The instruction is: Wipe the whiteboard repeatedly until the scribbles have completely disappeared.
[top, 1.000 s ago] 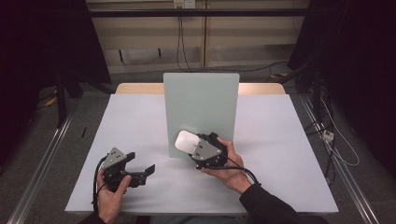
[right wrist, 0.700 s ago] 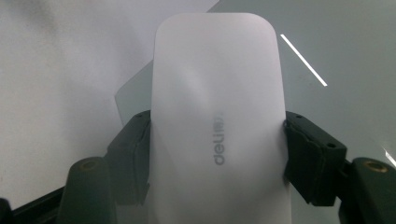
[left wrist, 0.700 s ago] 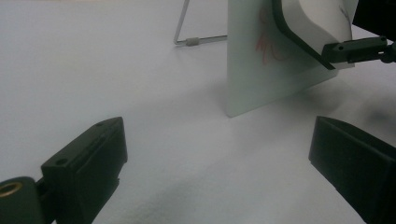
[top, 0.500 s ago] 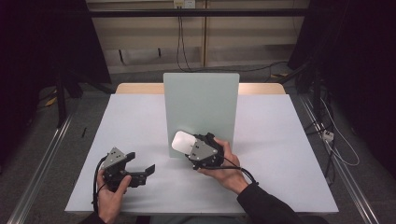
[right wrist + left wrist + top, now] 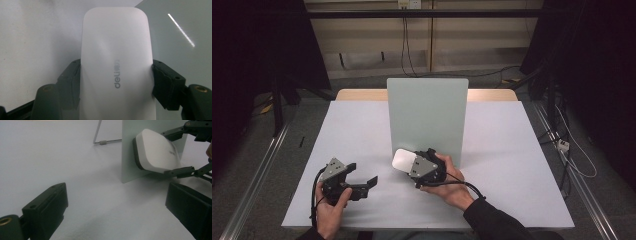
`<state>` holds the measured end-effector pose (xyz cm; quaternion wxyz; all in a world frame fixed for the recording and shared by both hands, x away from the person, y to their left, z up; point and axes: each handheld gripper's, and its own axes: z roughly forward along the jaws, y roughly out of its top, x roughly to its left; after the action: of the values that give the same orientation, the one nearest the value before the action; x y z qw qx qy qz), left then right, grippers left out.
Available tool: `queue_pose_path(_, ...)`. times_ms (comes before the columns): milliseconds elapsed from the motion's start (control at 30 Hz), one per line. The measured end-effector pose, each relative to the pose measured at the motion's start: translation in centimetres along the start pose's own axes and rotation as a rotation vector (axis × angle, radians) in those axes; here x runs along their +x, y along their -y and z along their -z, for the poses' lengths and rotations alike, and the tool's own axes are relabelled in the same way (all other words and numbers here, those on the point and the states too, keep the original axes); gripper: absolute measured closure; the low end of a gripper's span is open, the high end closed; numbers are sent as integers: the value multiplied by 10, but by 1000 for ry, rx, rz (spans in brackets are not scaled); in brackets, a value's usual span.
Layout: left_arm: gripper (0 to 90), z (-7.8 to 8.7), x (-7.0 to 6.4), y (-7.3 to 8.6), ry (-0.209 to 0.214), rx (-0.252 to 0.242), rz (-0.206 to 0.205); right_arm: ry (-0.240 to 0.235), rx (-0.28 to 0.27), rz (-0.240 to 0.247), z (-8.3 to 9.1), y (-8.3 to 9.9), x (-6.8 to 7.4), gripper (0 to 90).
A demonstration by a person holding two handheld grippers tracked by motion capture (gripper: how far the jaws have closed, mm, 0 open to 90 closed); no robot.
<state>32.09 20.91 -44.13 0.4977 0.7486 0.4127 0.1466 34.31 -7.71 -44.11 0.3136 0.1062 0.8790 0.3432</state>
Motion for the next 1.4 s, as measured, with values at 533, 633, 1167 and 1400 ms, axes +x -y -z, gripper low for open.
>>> queue_pose_path(533, 42, 0, 0, 0, -1, 2, -1, 118, -79, -89, 34, -9, -46, 315)
queue_pose_path(633, 42, 0, 0, 0, 0, 3, -2, 129, -91, -95, 34, -10, -47, 315)
queue_pose_path(1167, 42, 0, 0, 0, 0, 4, -3, 26, -53, -28, -10, -17, 2, 315)
queue_pose_path(1400, 42, 0, 0, 0, 2, 6, -6, 0, -52, -18, -26, -22, 17, 315)
